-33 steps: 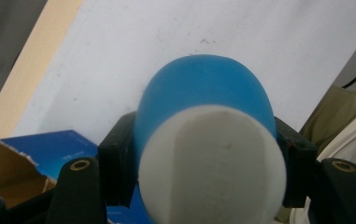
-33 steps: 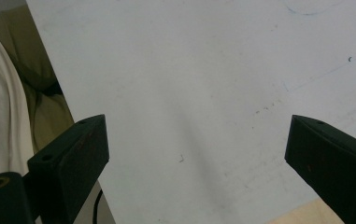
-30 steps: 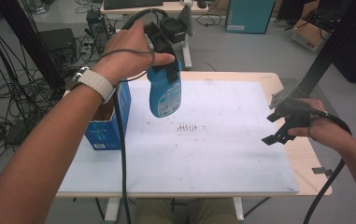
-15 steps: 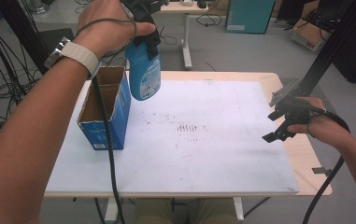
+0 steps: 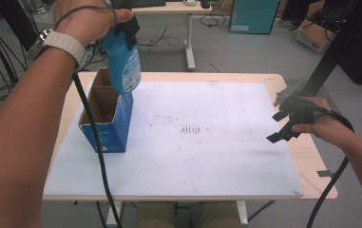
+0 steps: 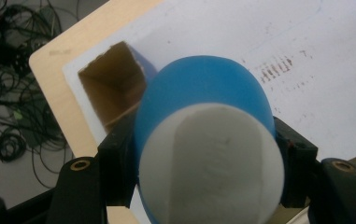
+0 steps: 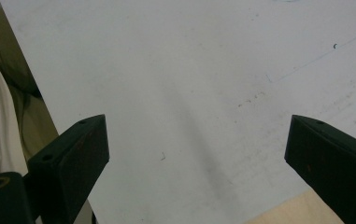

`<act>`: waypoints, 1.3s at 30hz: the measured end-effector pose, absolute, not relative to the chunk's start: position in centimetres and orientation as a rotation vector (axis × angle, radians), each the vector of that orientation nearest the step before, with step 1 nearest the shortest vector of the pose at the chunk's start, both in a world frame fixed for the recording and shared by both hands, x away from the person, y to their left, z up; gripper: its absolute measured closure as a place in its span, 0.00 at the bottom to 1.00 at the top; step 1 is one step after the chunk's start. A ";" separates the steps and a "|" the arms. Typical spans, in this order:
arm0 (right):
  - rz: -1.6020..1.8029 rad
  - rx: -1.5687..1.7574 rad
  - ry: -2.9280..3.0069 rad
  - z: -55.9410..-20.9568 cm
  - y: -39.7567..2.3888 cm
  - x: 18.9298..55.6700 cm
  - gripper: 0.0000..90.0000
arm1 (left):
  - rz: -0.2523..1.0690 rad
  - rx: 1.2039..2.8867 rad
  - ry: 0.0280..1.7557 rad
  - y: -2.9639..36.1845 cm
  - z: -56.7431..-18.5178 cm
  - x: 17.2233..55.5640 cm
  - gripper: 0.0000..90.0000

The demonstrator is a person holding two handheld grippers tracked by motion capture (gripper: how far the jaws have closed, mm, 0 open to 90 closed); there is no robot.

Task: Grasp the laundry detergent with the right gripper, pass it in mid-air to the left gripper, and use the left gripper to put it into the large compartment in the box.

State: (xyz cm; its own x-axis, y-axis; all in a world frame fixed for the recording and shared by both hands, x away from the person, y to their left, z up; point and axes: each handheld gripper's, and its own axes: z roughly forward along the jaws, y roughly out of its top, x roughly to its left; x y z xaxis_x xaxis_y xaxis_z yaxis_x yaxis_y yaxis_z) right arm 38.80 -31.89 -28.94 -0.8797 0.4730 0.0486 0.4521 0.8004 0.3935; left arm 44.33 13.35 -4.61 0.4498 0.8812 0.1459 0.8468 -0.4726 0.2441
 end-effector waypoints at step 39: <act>0.629 0.767 2.946 -30.2 -32.4 39.7 0.07 | 0.462 2.288 1.919 20.7 -8.8 45.5 0.42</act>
State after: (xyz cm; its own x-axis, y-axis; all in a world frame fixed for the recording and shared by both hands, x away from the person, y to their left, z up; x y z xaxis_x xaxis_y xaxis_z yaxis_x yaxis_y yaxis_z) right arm 39.65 -32.41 -30.20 -0.8777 0.4743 0.0687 0.4611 0.7965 0.3912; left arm 45.46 20.66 -8.83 0.1497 0.9766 0.1546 0.9398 -0.1891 0.2845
